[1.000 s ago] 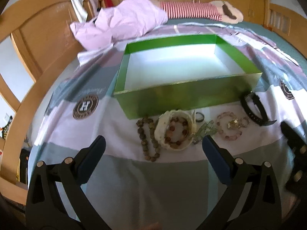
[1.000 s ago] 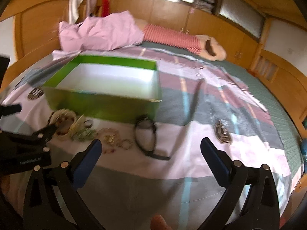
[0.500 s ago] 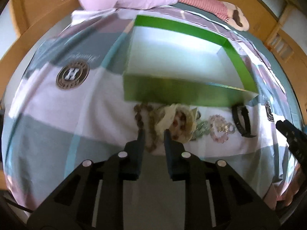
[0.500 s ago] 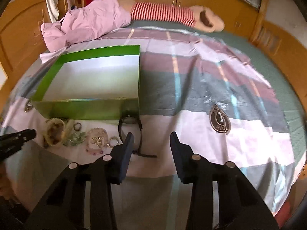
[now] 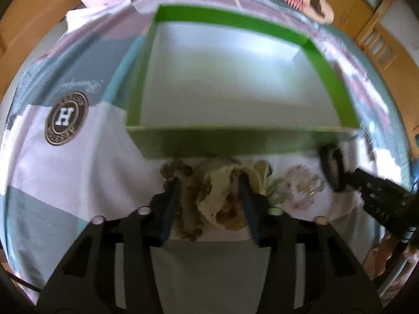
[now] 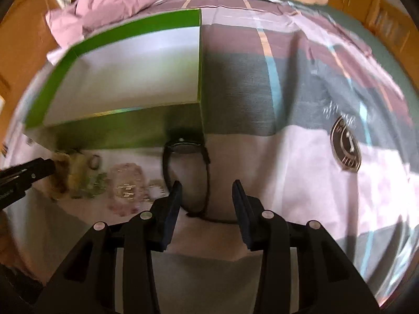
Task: Organize jewelry
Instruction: 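Grasp the cream watch with the left tool while the right tool grasps the black watch, then lower the cream watch into the green box while the right tool drops the black watch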
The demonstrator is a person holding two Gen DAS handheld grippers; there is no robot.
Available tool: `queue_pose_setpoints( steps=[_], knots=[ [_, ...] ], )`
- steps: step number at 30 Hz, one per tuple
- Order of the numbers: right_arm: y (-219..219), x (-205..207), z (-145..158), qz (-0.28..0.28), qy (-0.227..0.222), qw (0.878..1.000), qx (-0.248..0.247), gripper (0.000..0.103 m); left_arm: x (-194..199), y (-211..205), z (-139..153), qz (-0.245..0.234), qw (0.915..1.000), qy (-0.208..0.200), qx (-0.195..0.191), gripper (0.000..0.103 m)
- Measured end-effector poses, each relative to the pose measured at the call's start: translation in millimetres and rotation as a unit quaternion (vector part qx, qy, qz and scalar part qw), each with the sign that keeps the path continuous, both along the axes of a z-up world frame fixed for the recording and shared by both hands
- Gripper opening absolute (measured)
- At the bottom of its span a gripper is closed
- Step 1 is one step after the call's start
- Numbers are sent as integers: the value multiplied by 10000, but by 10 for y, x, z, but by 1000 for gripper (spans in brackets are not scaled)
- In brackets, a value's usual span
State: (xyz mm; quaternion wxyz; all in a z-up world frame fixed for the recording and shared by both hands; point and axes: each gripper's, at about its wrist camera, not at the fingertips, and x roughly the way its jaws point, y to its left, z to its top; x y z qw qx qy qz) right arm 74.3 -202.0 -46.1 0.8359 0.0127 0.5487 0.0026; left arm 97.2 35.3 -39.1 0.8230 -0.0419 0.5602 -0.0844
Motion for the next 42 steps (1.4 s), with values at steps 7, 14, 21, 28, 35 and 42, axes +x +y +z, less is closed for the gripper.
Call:
queue_pose_setpoints(
  steps=[7,14,21,28,35,42],
  knots=[
    [19,-38,-99,263,-13,9997,-16,2,-35,-294,-65,-415,9981,-104,450,25],
    [102,-348,372,821,-456,9928,738,2,-277,-198,283,-765,9946,-151,-681,24],
    [250,-359,312,1022,-302,9930,512,2,-312,-223,165,-907,9940,75,-604,20],
    [178,-294,217,721,-148,9965,387,12,-308,-221,54,-782,9961,135,-378,32],
    [177,-263,85,659,30,9975,255,32,-321,-398,-94,-965,9949,263,-166,35],
    [293,-246,-61,846,77,9964,-20,2,-320,-492,-123,-963,9948,71,313,18]
  ],
)
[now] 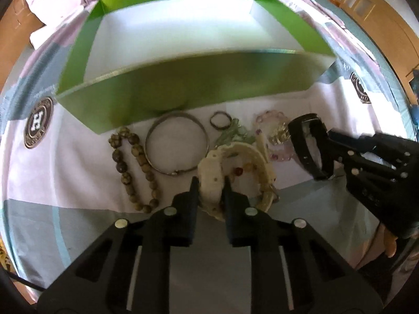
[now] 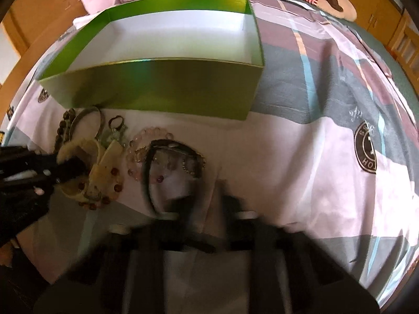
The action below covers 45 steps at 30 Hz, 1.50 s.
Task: Organize jewelry
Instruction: 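Lower the cream watch into the green box while the right tool drops the black watch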
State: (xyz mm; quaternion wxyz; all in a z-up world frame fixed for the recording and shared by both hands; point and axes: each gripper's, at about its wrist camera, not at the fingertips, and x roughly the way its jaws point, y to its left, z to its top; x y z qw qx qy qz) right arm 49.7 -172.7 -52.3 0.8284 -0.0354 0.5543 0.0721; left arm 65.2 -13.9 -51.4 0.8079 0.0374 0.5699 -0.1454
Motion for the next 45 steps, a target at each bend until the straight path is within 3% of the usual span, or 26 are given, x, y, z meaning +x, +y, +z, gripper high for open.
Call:
queue_pose_setpoints(
  steps=[6,11,14,15,17,19,22,25,27,29,34,36,45],
  knots=[
    [-23,-88,424,46,-679,9975,211,2,-37,166,444,194,9971,-648,-340,18],
    [-39,27,891,-63,-1530,9867,544,2,109,395,928,683,9839,-1392,-889,17],
    [21,293,1024,-156,-1629,9845,639,2,278,438,1019,915,9792,-1655,-732,18],
    [33,390,1033,-195,-1580,9843,757,2,374,431,982,1014,9804,-1589,-567,18],
    [86,538,1009,-224,-1505,9842,908,2,527,407,899,1086,9824,-1390,-615,18],
    [167,714,928,-244,-1497,9854,772,2,652,420,807,1098,9843,-1212,-662,18],
    [249,885,751,-286,-1339,9886,628,2,757,431,695,1086,9858,-1236,-342,18],
    [245,958,617,-343,-1169,9907,610,4,854,516,598,1223,9848,-1105,-550,19],
    [225,943,642,-364,-1143,9906,663,15,857,576,584,1314,9829,-1125,-635,28],
    [174,862,760,-422,-1241,9881,806,35,826,624,639,1353,9817,-1165,-661,36],
    [69,480,1005,-469,-1007,9864,1208,36,563,726,811,1239,9830,-1052,-856,38],
    [78,363,1011,-354,-822,9890,1176,36,393,732,793,1152,9879,-801,-669,38],
    [76,358,411,-384,205,9967,692,33,197,769,362,1170,9928,-201,-185,38]
  ],
)
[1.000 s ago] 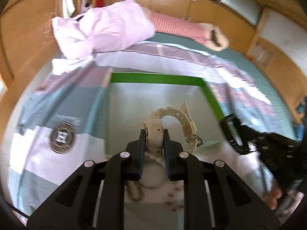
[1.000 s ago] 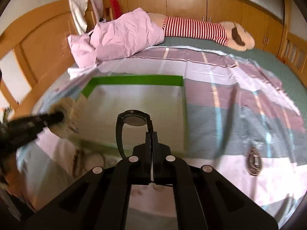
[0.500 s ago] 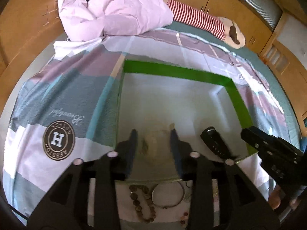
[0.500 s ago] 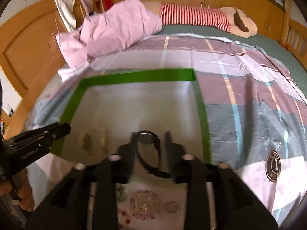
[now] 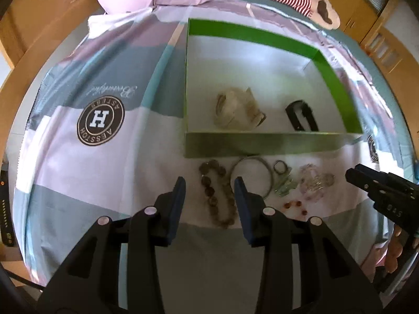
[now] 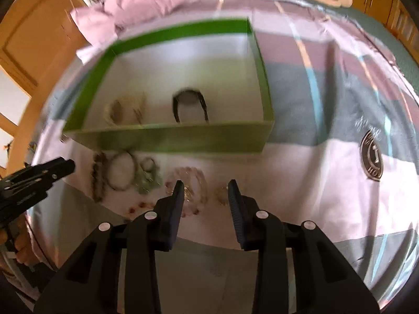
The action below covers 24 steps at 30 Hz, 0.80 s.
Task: Organize jewelry
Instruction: 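Lower the cream watch into the green box while the right tool drops the black watch, then grasp the wooden bead bracelet with the left tool while the right tool grasps the pink bracelet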
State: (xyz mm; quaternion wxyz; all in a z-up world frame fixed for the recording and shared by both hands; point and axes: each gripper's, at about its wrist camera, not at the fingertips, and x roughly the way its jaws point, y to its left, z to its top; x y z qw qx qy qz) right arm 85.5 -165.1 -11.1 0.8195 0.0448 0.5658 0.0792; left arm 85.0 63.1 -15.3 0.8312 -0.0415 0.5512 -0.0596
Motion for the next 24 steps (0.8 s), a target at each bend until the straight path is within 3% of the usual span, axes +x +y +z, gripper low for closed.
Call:
queue_pose_setpoints(
  steps=[6,12,13,14,17,24],
  knots=[
    [212,39,-238,317,109,9989,-338,23,7,-75,-152,-64,9999,142,59,40],
    [263,98,-453,376,186,9982,-437,22,8,-131,-184,-126,9997,181,119,48],
    [269,101,-482,391,239,9978,-470,19,11,-128,-190,-121,9997,195,117,48],
    [271,91,-482,401,242,9979,-444,8,12,-126,-197,-113,9996,210,117,48],
    [257,39,-382,446,271,9983,-242,8,29,-92,-220,-63,9996,243,125,48],
    [97,-123,116,481,-295,9977,363,8,56,1,-251,108,9993,348,114,48]
  ],
)
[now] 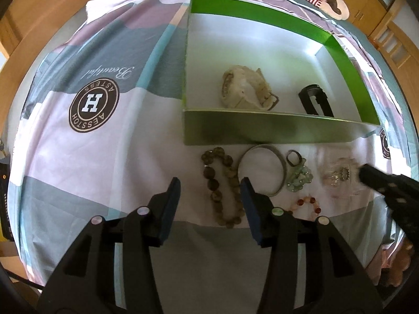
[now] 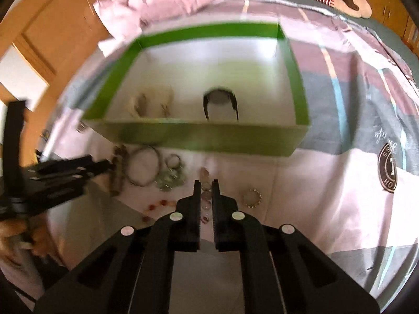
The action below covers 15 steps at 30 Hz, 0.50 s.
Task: Organize jewelry
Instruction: 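Grasp the wooden bead bracelet with the left tool while the right tool grasps the pink bracelet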
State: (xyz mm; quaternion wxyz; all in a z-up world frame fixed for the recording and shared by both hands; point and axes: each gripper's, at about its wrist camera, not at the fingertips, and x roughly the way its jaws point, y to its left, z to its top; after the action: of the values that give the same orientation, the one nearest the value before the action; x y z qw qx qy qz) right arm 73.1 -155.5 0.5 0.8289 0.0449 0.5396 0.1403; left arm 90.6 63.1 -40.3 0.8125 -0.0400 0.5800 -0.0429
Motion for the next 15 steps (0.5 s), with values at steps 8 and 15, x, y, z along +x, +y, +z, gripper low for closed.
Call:
queue_pose_setpoints(
  steps=[8,15],
  knots=[
    [-134,12,-121,-201,307,9993,-51,8,53,-54,-99,-64,9998,158,86,48],
    [-55,0,-42,32,209,9998,58,8,100,-68,-193,-22,9994,291,205,49]
  ],
)
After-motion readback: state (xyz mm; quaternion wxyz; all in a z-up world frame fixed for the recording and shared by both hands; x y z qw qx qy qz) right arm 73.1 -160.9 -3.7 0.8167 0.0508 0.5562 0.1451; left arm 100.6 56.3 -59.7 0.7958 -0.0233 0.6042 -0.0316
